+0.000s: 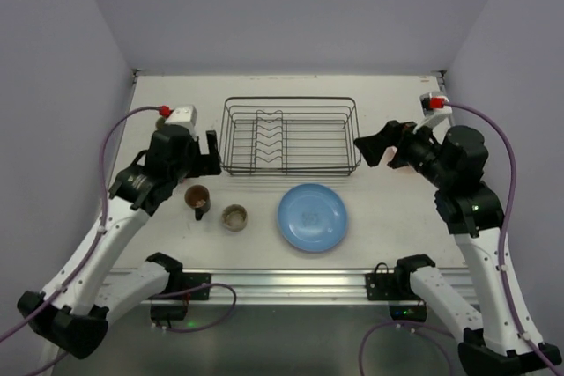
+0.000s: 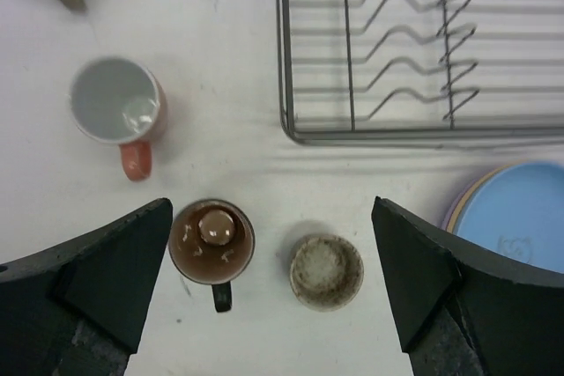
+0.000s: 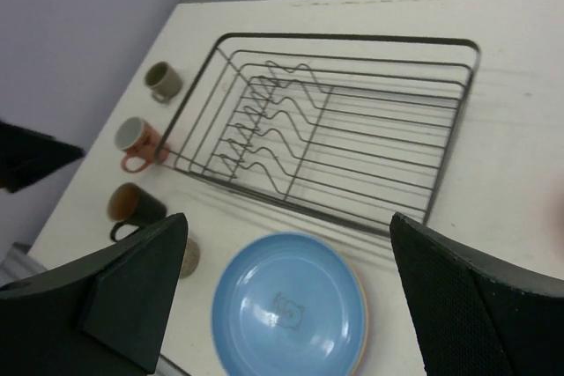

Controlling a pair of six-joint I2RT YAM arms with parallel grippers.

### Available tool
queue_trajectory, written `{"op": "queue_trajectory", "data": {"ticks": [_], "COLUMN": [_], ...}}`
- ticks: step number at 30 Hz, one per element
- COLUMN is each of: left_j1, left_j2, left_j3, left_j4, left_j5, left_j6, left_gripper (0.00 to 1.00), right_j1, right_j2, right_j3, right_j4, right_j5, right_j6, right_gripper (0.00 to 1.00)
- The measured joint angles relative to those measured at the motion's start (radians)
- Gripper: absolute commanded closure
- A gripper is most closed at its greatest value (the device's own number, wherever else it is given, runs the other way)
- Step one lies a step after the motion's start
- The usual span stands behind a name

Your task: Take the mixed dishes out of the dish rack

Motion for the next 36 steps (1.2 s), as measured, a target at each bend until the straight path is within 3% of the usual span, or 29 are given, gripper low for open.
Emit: {"op": "queue_trajectory", "data": {"ticks": [6,16,27,36], "left_j1": [0.000,0.000,0.000,-0.001], "left_j2": [-0.209,-0.315,-0.563,-0.661], "left_j3": [0.076,0.207,0.266,0.168], "left_j4": [0.044,-0.090,-0.189,-0.214], "left_j5": [-0.168,-0.354,-0.384,-0.396], "left_j6": [0.033,0.068,0.092,0.086], "left_gripper": [0.00,0.00,0.00,0.00], "right_j1": [0.108,0.151,0.151,0.151], "right_j2": [-0.046,-0.156,-0.403,-0.455], "right_j3": [0.120,0.246,0.199,0.164], "right_j4": [-0.218,-0.500,-0.581,-0.582], "right_j5": [0.370,0.645,0.676,0.676], "right_j6": [-0.030,-0.048,-0.081,-0.091], "right_gripper": [0.01,0.01,0.01,0.01]}}
